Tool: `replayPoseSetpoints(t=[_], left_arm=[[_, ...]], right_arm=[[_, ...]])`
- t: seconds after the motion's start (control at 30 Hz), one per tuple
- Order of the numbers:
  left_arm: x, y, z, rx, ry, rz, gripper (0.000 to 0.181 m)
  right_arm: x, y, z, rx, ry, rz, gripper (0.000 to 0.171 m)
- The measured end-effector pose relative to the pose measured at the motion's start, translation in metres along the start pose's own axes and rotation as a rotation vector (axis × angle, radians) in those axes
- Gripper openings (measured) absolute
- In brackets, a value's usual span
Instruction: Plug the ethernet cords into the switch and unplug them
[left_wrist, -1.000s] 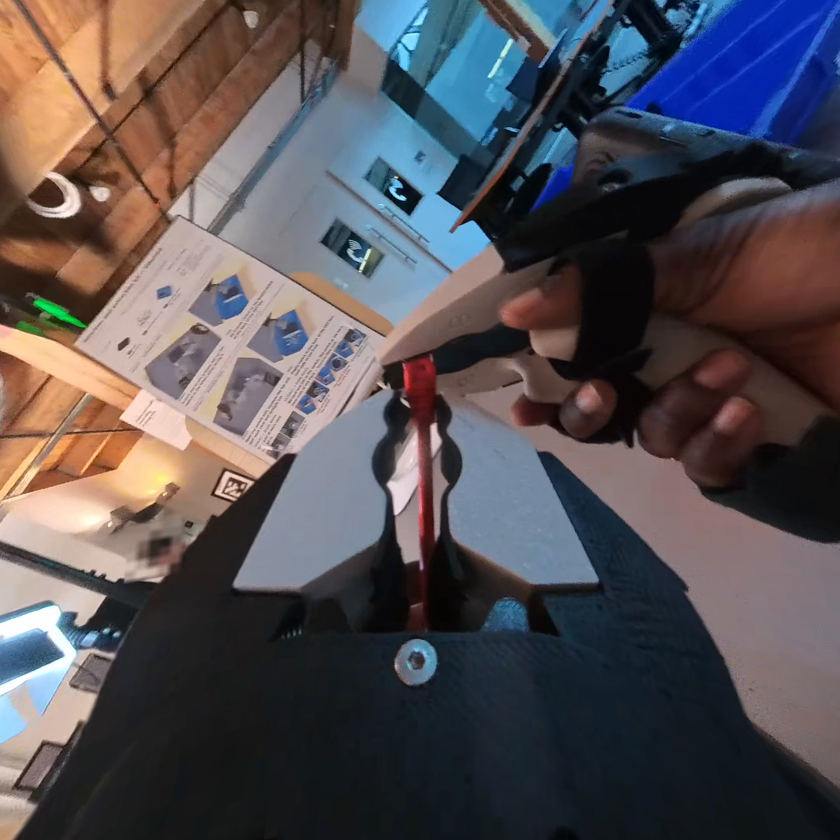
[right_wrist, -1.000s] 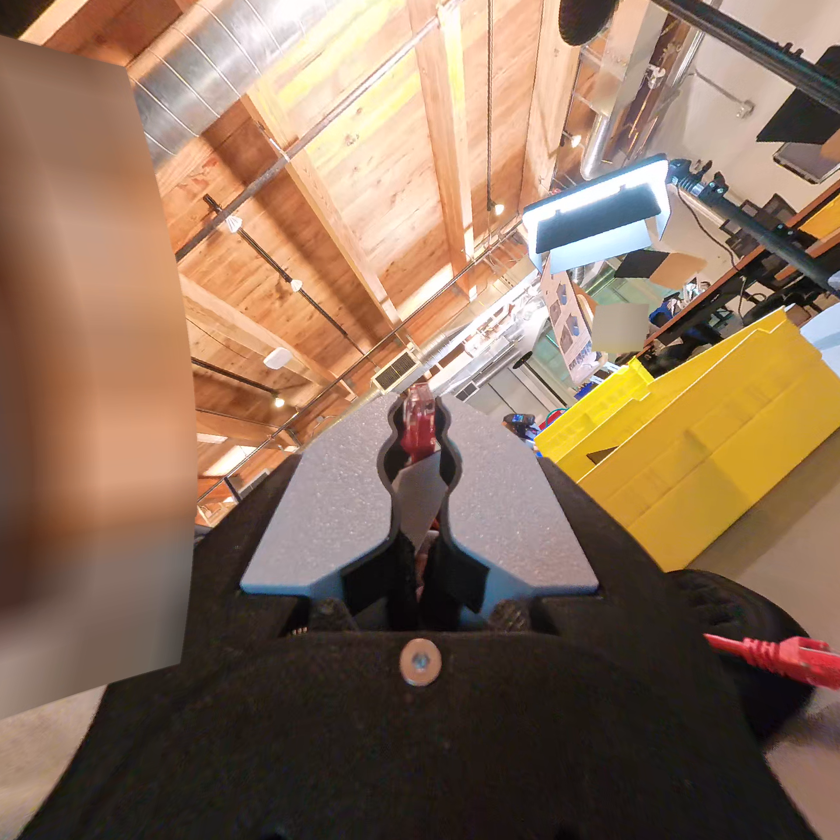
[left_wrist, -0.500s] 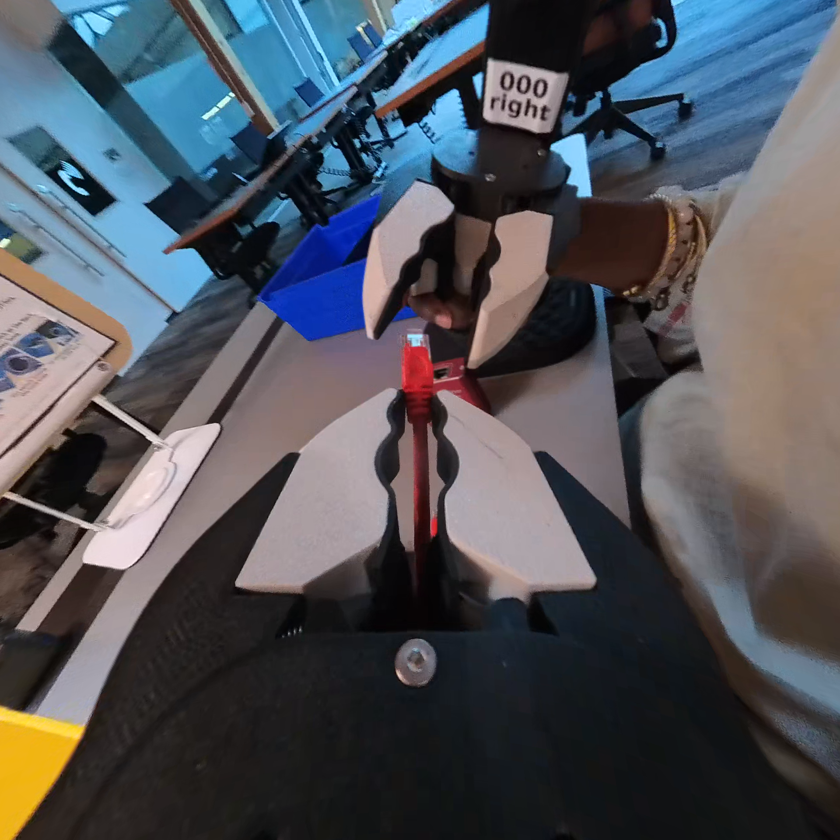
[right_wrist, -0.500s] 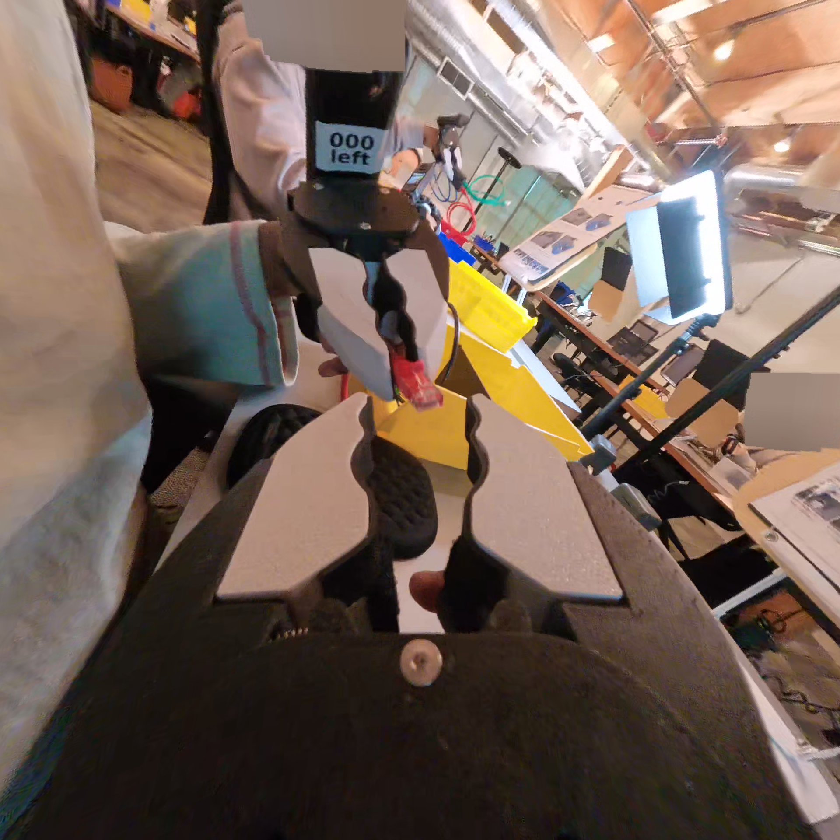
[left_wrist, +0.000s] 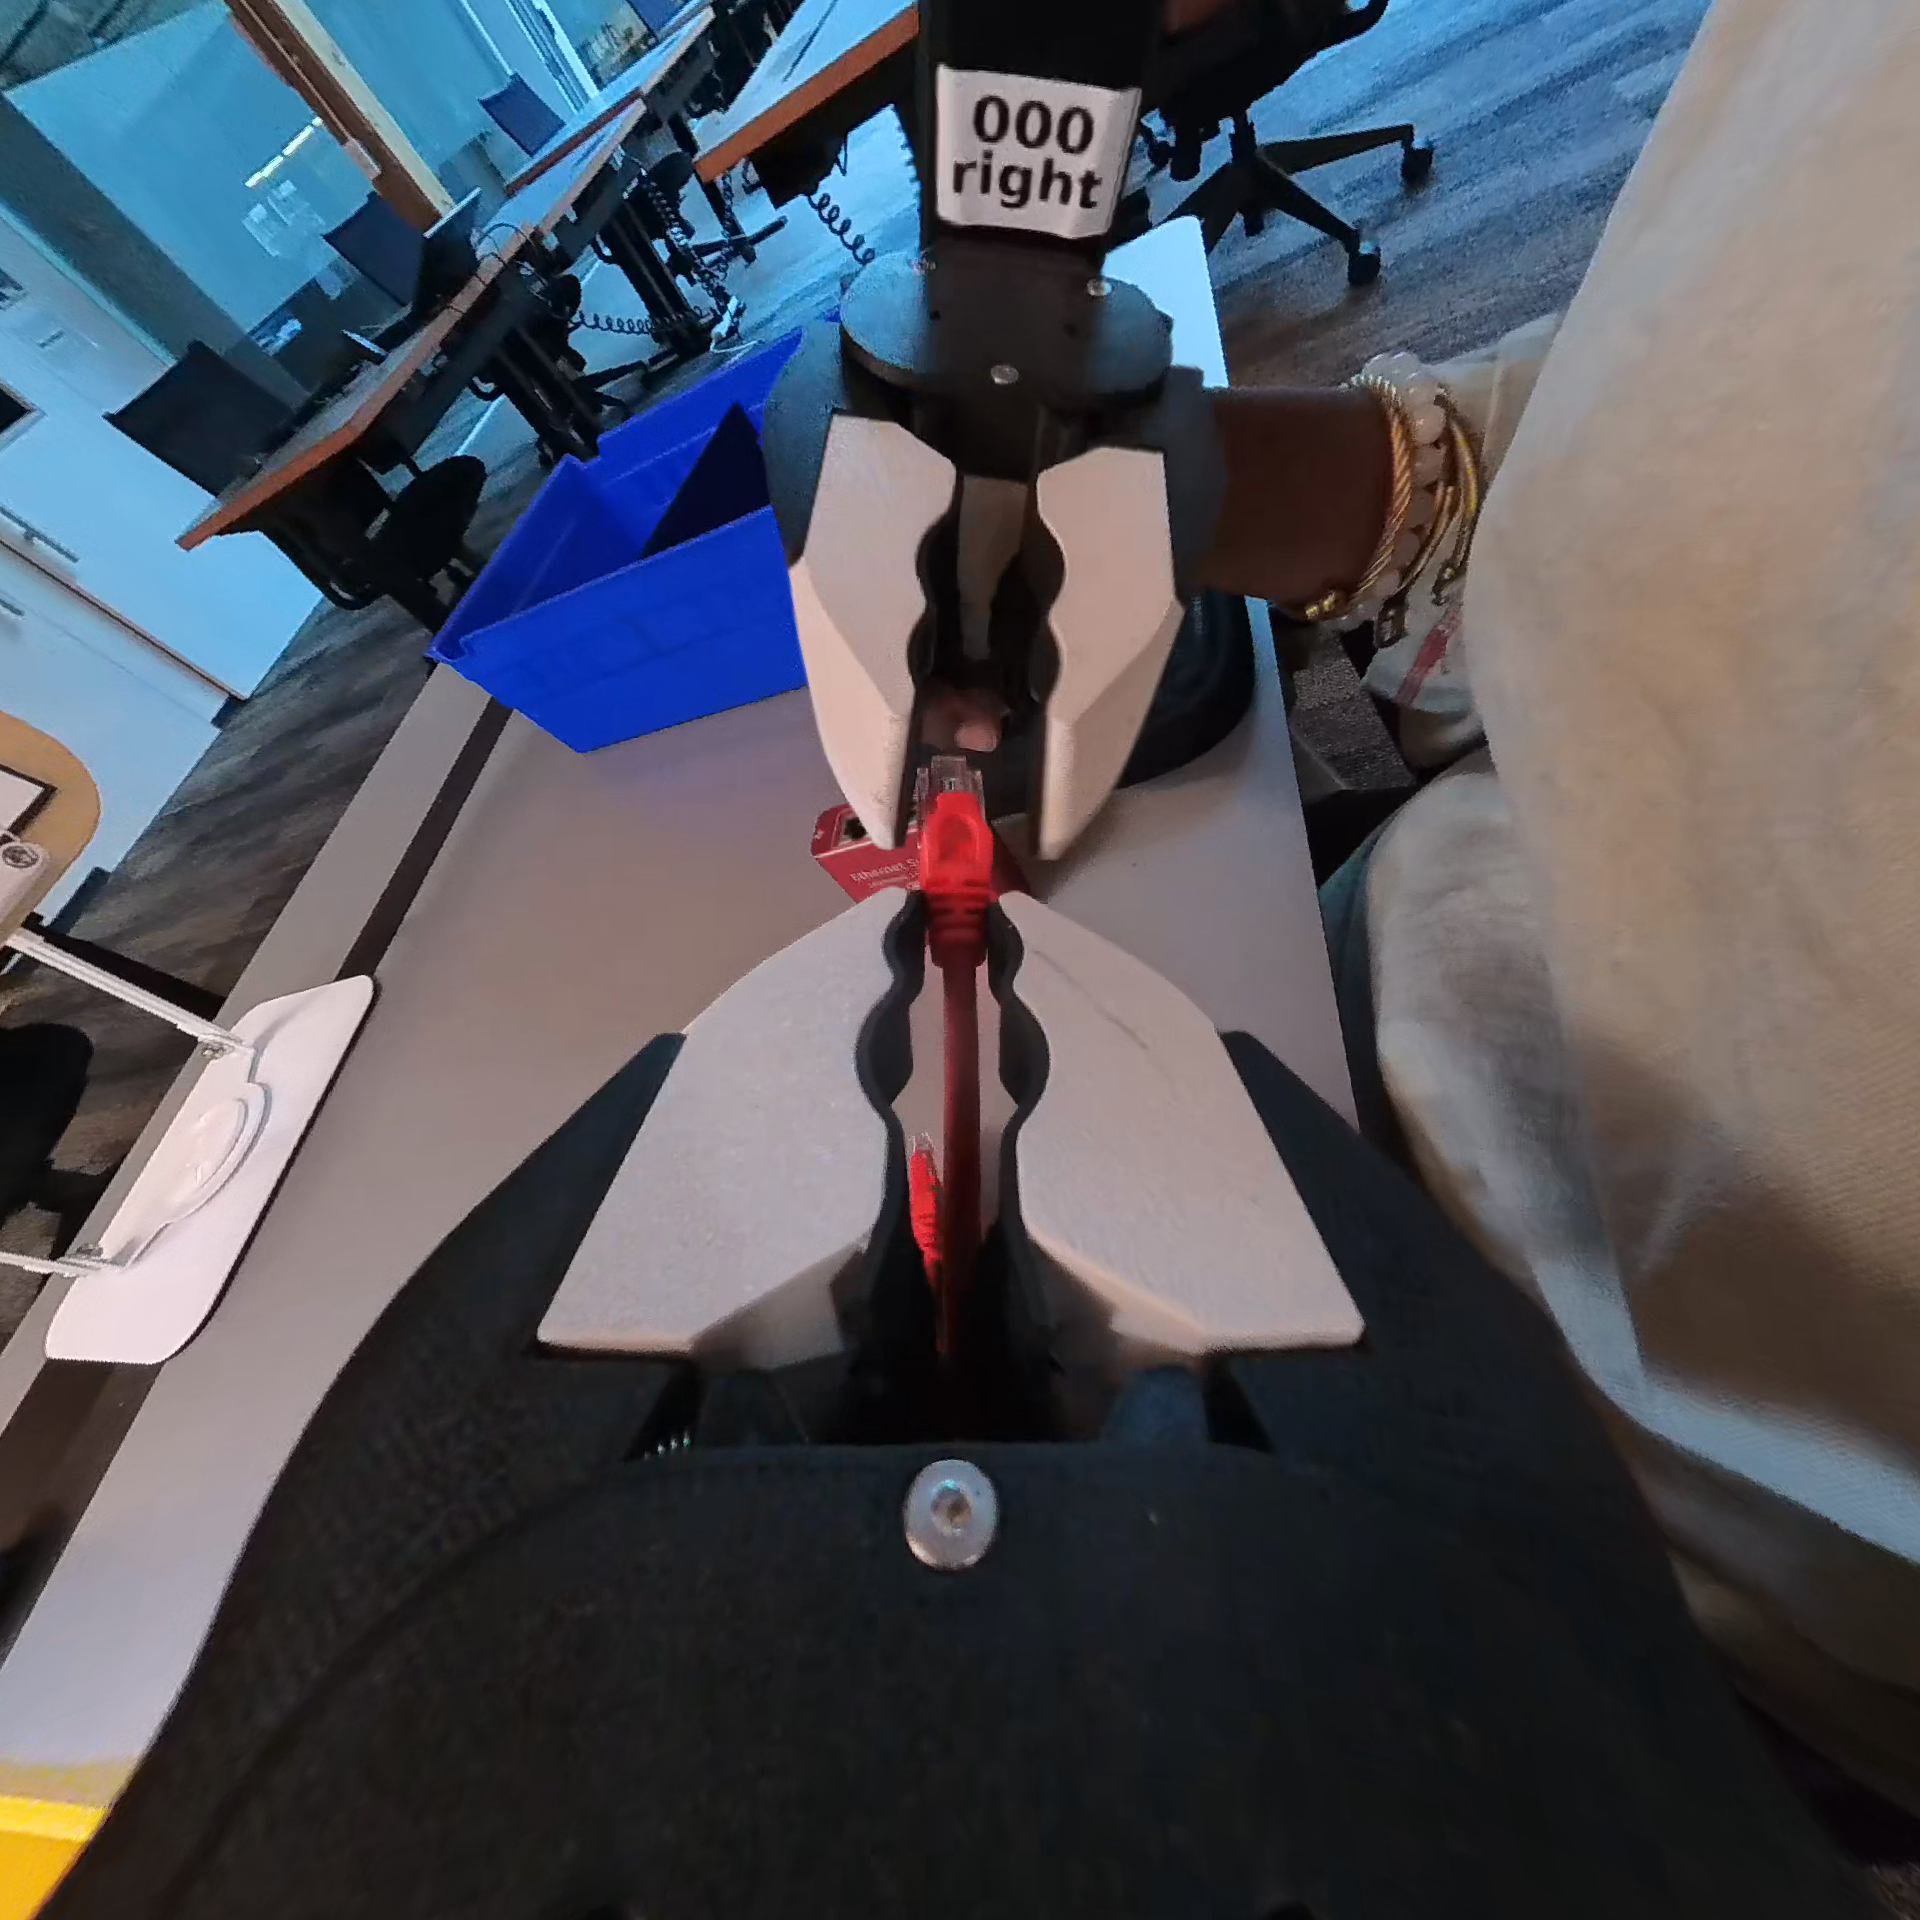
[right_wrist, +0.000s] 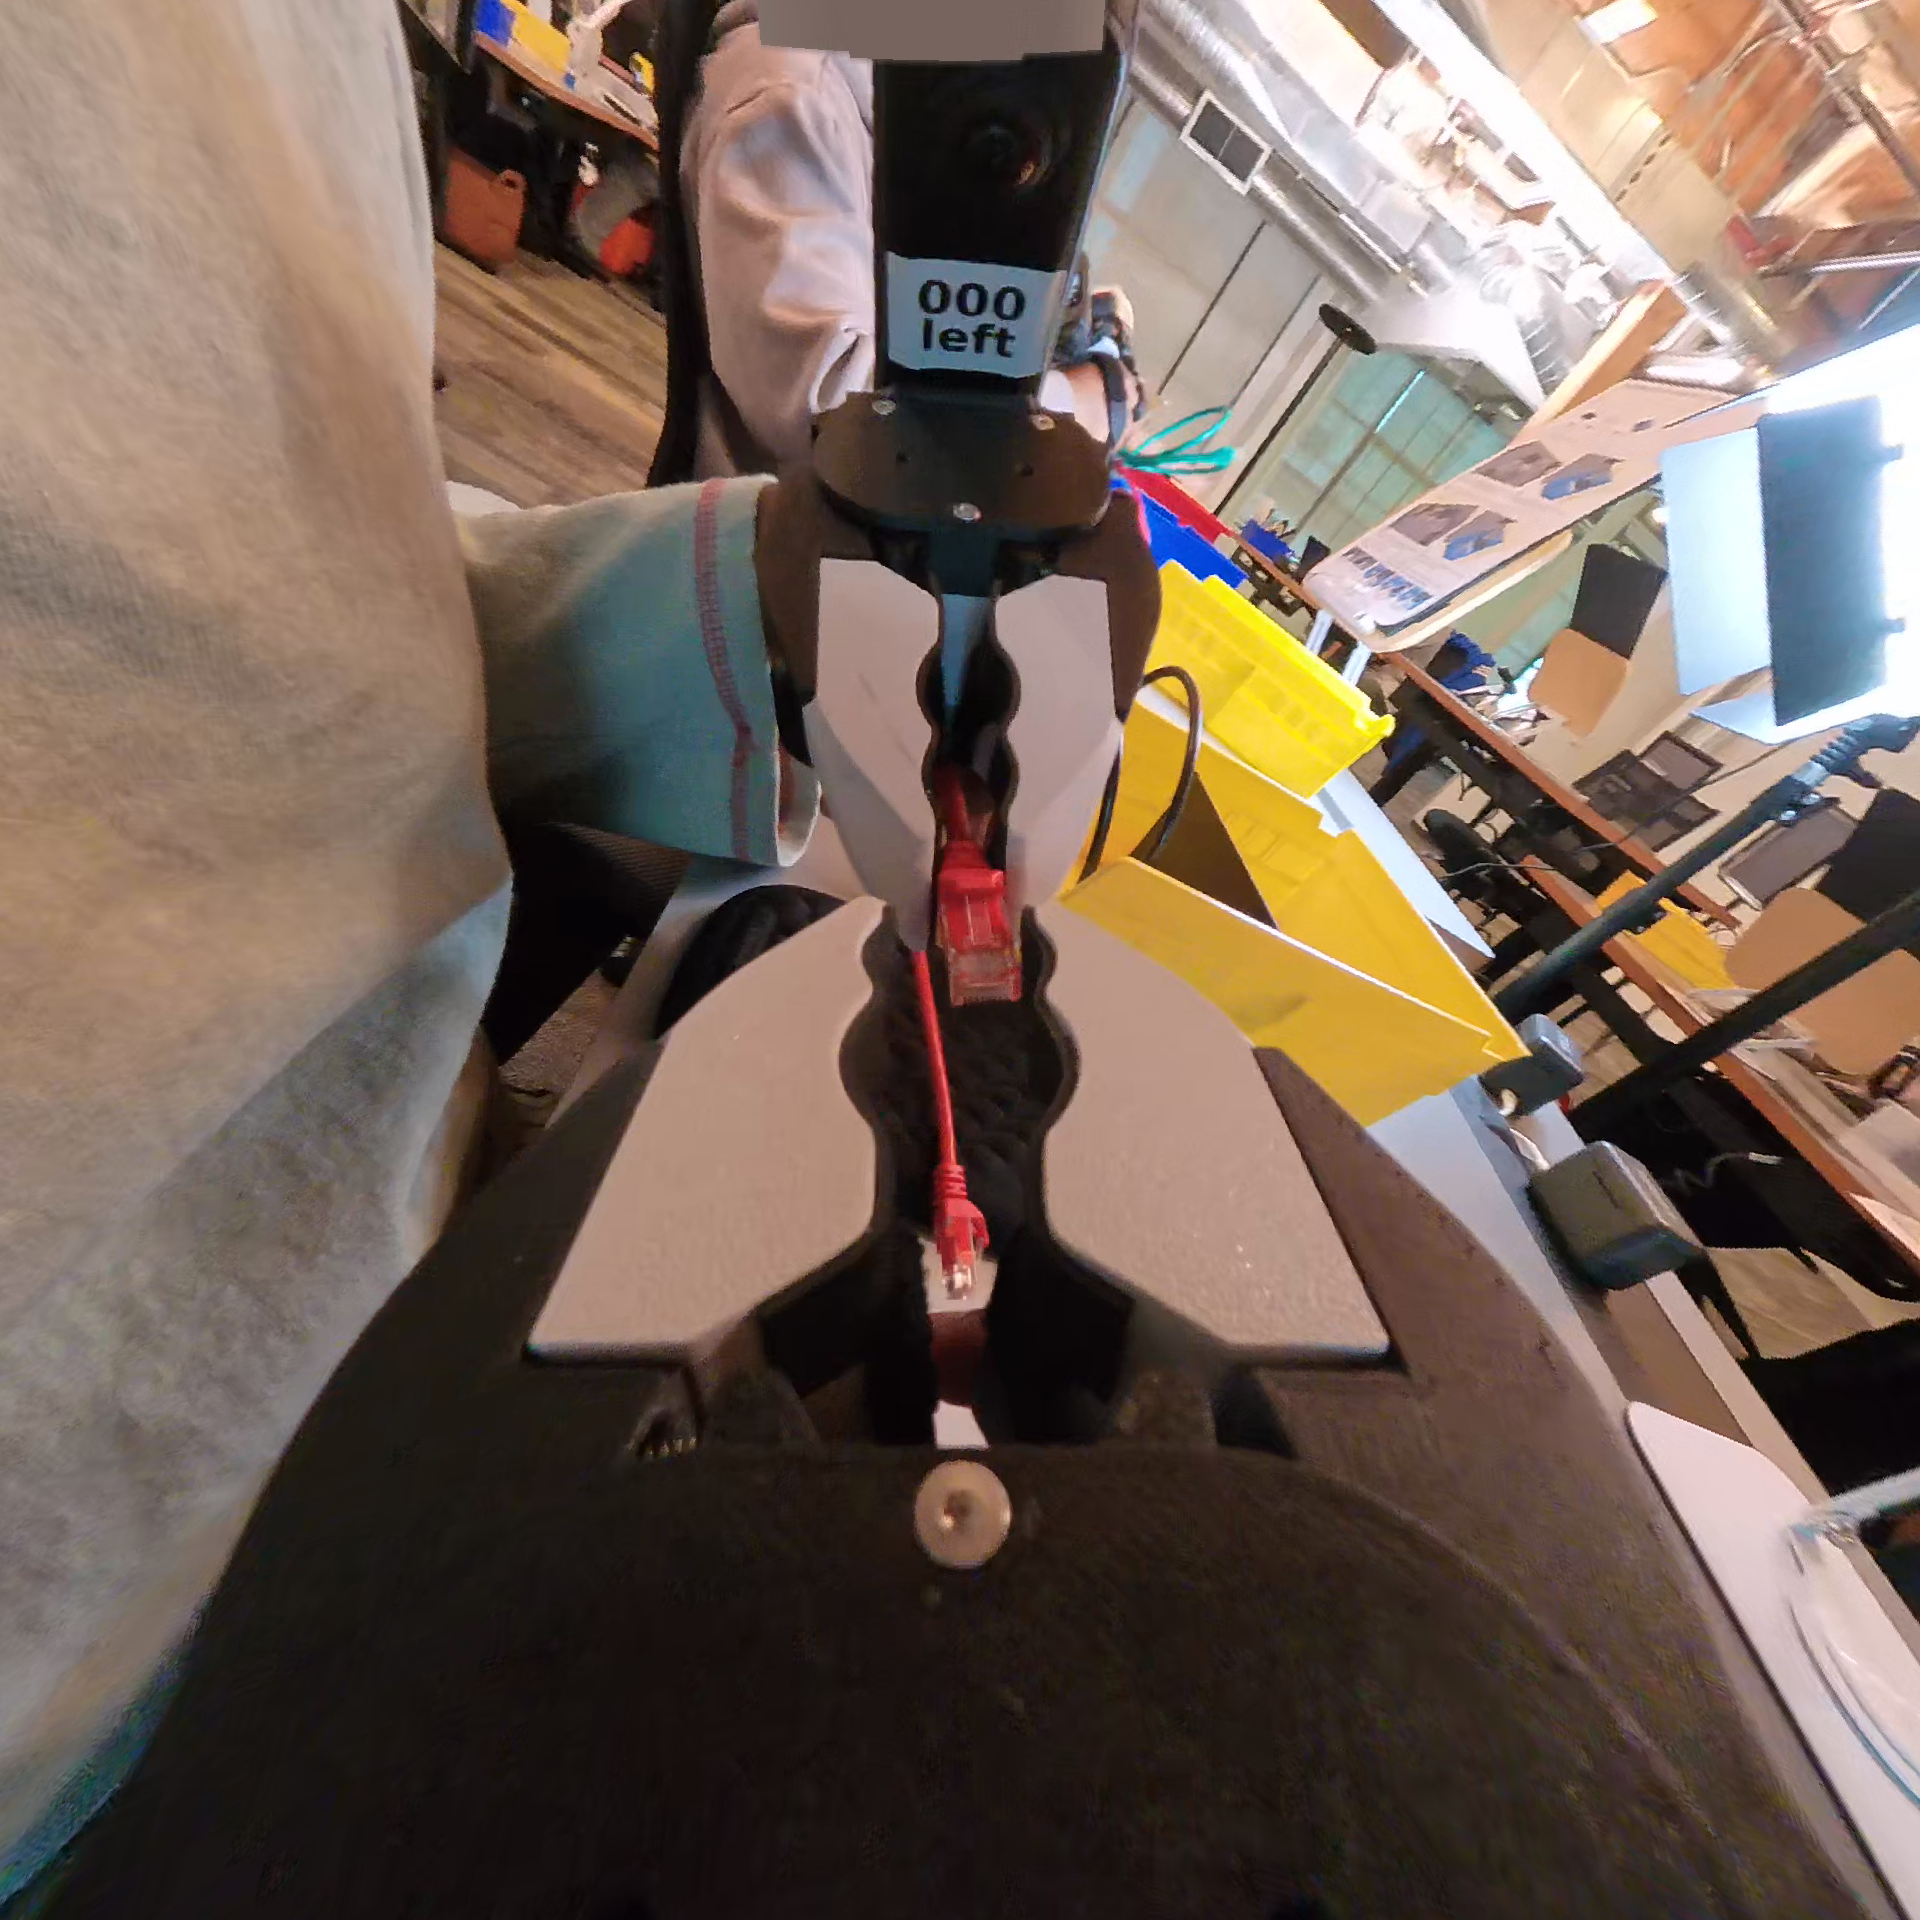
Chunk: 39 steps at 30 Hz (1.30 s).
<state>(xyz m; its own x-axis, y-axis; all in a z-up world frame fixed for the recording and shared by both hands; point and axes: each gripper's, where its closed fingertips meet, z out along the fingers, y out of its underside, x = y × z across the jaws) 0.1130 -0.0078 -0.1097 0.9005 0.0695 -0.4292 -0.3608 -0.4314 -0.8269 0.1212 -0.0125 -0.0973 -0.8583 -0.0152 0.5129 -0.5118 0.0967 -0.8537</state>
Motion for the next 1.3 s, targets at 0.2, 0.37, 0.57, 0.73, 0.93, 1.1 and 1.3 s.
replayPoseSetpoints(t=[0.2,0.37,0.57,0.73,0.93,1.1,1.3], left_arm=[[-0.003,-0.002,0.002,0.021,-0.023,0.018,0.012],[-0.006,-0.006,0.002,0.075,-0.054,0.059,0.013],[-0.003,-0.009,0.005,0.105,-0.030,0.056,0.010],[-0.004,-0.001,0.009,0.021,-0.025,0.009,0.009],[-0.006,0.010,0.007,-0.015,-0.030,-0.006,0.009],[0.001,0.014,0.014,-0.048,0.003,0.024,0.009],[0.000,0.016,0.015,-0.064,-0.006,0.029,0.009]], right_arm=[[0.004,-0.002,-0.004,0.026,0.025,0.023,0.013],[0.007,-0.002,-0.012,0.095,0.030,0.092,0.013],[0.007,-0.002,-0.015,0.124,0.014,0.137,0.013],[0.015,0.008,-0.030,0.020,0.070,0.145,0.027],[0.032,0.063,-0.094,-0.335,0.195,0.247,0.079],[0.013,0.102,-0.091,-0.583,0.007,0.401,0.104],[0.012,0.139,-0.076,-0.992,-0.197,0.419,0.106]])
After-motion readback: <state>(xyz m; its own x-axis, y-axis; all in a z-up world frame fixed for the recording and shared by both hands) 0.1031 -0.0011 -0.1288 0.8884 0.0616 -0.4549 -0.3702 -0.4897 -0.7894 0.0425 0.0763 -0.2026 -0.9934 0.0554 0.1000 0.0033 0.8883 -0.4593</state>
